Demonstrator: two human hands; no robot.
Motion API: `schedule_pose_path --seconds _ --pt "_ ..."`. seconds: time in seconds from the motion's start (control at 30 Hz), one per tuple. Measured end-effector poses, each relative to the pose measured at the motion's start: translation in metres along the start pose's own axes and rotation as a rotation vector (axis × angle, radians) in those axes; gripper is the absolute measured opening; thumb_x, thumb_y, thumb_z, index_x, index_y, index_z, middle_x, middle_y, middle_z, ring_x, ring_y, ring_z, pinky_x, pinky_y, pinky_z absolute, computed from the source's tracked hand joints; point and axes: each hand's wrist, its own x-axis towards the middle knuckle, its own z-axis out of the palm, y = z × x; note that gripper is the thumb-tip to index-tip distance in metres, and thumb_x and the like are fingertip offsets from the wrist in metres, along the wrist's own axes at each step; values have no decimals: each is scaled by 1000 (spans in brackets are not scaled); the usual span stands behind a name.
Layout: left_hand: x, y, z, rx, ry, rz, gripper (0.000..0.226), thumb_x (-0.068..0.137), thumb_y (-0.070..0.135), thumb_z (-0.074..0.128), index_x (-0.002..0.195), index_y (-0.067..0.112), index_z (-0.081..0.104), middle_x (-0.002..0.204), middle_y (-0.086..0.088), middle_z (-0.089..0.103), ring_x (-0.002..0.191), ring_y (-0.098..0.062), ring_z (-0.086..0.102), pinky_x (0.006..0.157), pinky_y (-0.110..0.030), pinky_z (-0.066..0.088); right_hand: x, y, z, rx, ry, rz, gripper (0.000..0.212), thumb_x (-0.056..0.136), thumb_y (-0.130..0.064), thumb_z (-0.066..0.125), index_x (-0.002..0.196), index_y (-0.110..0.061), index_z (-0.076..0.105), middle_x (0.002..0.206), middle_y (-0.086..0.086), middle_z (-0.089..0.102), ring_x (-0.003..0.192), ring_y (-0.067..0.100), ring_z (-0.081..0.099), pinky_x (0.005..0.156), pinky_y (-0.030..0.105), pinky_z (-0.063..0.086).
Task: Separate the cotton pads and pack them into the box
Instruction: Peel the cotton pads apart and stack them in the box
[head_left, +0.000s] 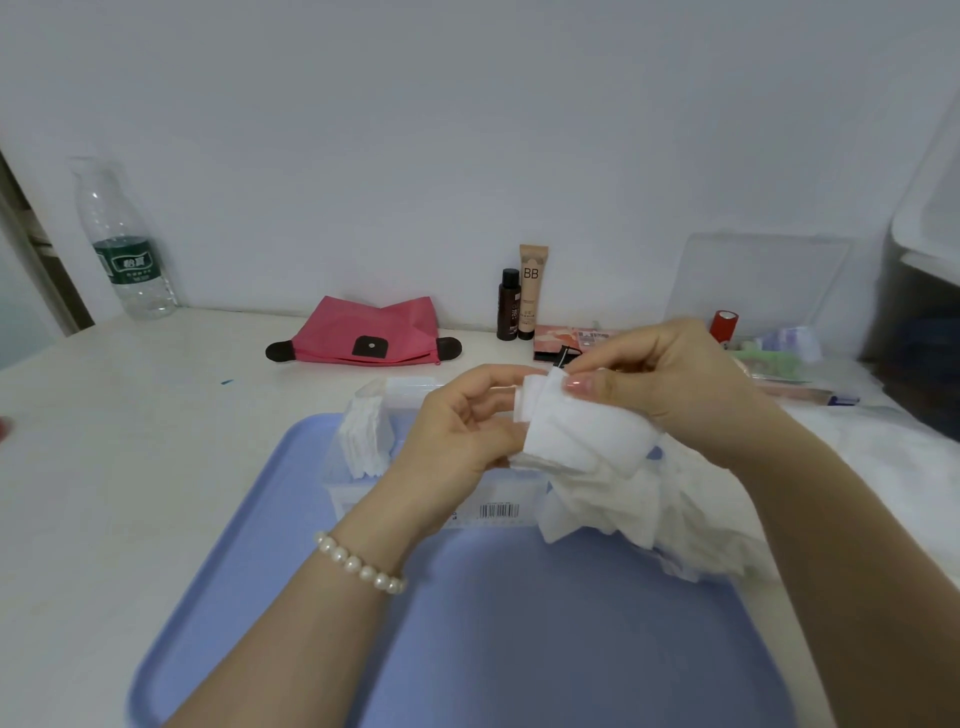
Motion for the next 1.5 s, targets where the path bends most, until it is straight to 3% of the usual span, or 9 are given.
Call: schedule_pose_path --seconds 0.23,0.57,0.73,0.87,1.03,1.17,1.27,1.33,1.5 --pt "0 -1 0 13 -36 -13 35 67 6 63 99 21 66 92 -2 71 79 -20 66 65 -30 55 1 0 5 -137 29 -11 11 74 -9 73 75 -20 75 77 2 72 74 23 64 64 27 53" --pt "1 -1 -1 -77 -36 -45 27 67 12 61 87 25 73 88 -4 70 82 -20 65 64 -31 54 4 6 8 -199 34 -8 13 72 -14 76 75 -26 75 79 4 73 80 27 66 72 35 53" --pt "-1 0 0 -20 -27 -1 43 76 -8 68 107 20 62 94 -8 70 79 -21 68 69 -32 57 5 7 12 -173 89 31 16 69 -15 79 80 -25 73 53 -5 56 48 0 47 51 12 40" --pt "-2 3 0 -36 11 10 54 80 -10 61 112 33 51 114 -7 61 77 -16 68 67 -28 54 5 8 6 -13 256 178 15 72 -10 77 83 -14 68 40 -10 53 33 0 46 34 14 36" --pt "-2 5 1 -12 82 1 45 82 -7 62 105 28 47 115 -4 58 70 -11 68 61 -22 53 4 4 -3 134 151 289 16 70 1 74 85 -3 69 69 8 71 53 14 65 44 21 53" --pt "1 2 0 -22 145 -4 39 82 -5 63 104 24 48 110 -3 60 68 -10 68 60 -20 52 5 5 -8 106 211 254 16 71 8 71 80 -4 67 59 -1 69 52 12 66 48 19 54" --pt "3 0 -2 -72 231 -6 34 84 -4 63 97 24 48 115 -11 60 73 -13 67 61 -21 52 7 5 -4 380 381 179 19 77 10 64 71 -7 58 50 -4 62 48 9 62 47 16 51" --pt "5 -2 -3 -68 289 7 33 84 -1 63 92 26 46 118 -13 59 77 -15 65 62 -22 52 7 4 7 562 348 180 24 79 12 60 69 -8 52 53 -2 61 52 10 63 48 17 52" --pt "5 -3 -3 -18 294 45 38 84 -6 60 92 27 43 114 -11 57 76 -13 66 67 -27 55 3 9 44 460 332 168 26 78 10 64 66 -7 47 84 26 63 69 25 70 46 21 53"
